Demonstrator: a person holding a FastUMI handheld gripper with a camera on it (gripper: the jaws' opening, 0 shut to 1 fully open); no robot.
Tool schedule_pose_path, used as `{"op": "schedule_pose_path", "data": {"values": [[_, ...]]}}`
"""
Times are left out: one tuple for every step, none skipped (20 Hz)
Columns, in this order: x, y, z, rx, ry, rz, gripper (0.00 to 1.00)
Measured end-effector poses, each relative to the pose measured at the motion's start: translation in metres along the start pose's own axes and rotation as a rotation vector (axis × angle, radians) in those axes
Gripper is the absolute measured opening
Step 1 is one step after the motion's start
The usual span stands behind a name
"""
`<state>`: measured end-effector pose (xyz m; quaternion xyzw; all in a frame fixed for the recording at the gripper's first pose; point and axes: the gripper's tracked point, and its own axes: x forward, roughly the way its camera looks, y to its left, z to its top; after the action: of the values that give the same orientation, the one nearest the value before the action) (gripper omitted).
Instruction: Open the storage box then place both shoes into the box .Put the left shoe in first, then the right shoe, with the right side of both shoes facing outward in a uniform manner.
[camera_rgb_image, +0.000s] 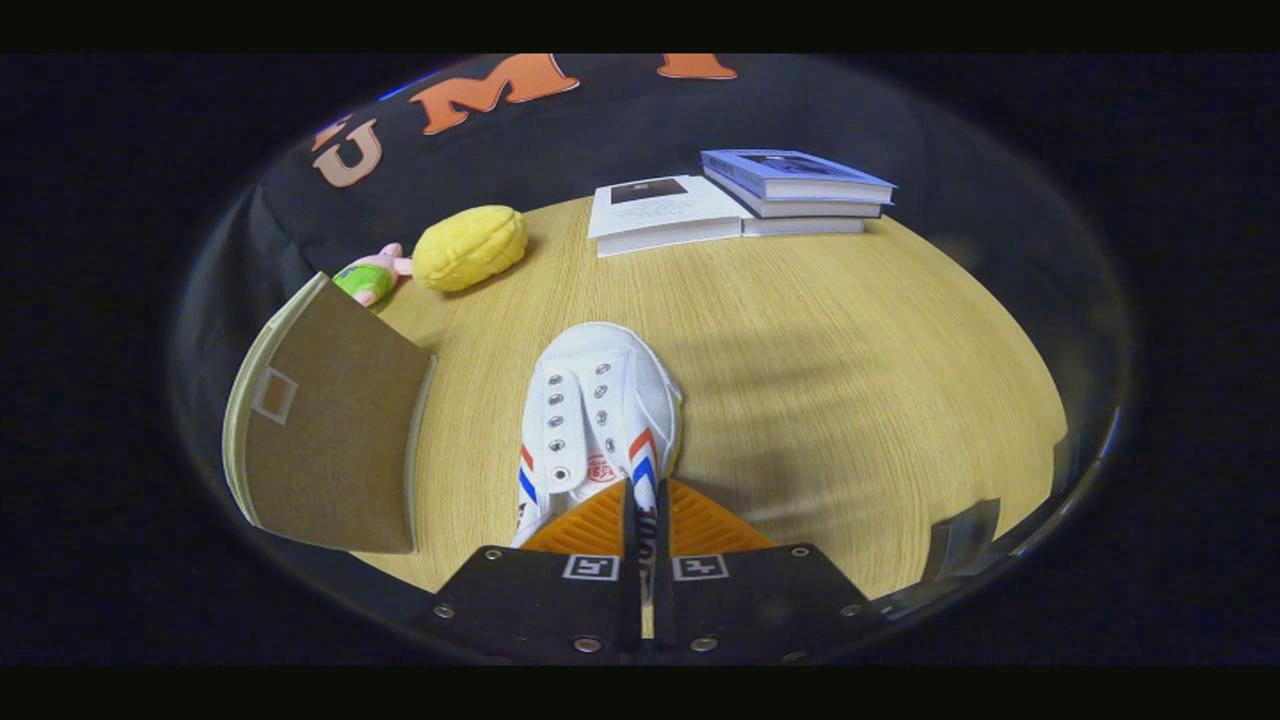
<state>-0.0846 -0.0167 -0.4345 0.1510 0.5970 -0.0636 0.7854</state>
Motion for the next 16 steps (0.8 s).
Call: {"op": "schedule_pose_path", "data": {"values": [[-0.002, 0.002, 0.002, 0.008, -0.001, 0.005, 0.05], [-0.004, 0.007, 0.004, 0.015, -0.005, 0.014, 0.05], [-0.006, 0.011, 0.008, 0.021, -0.011, 0.025, 0.05], [-0.010, 0.016, 0.013, 0.023, -0.020, 0.037, 0.05], [-0.013, 0.020, 0.018, 0.022, -0.030, 0.047, 0.05], [-0.018, 0.026, 0.024, 0.020, -0.041, 0.056, 0.05], [-0.024, 0.030, 0.031, 0.020, -0.057, 0.062, 0.05], [-0.031, 0.034, 0.039, 0.017, -0.074, 0.068, 0.05], [-0.037, 0.040, 0.048, 0.016, -0.096, 0.074, 0.05], [-0.042, 0.045, 0.057, 0.013, -0.115, 0.081, 0.05], [-0.050, 0.053, 0.066, 0.015, -0.135, 0.090, 0.05], [-0.056, 0.061, 0.072, 0.007, -0.151, 0.099, 0.05], [-0.063, 0.069, 0.078, 0.002, -0.168, 0.108, 0.05], [-0.069, 0.079, 0.083, -0.012, -0.179, 0.120, 0.05], [-0.076, 0.091, 0.089, -0.015, -0.198, 0.134, 0.05], [-0.082, 0.104, 0.093, -0.027, -0.209, 0.152, 0.05]]}}
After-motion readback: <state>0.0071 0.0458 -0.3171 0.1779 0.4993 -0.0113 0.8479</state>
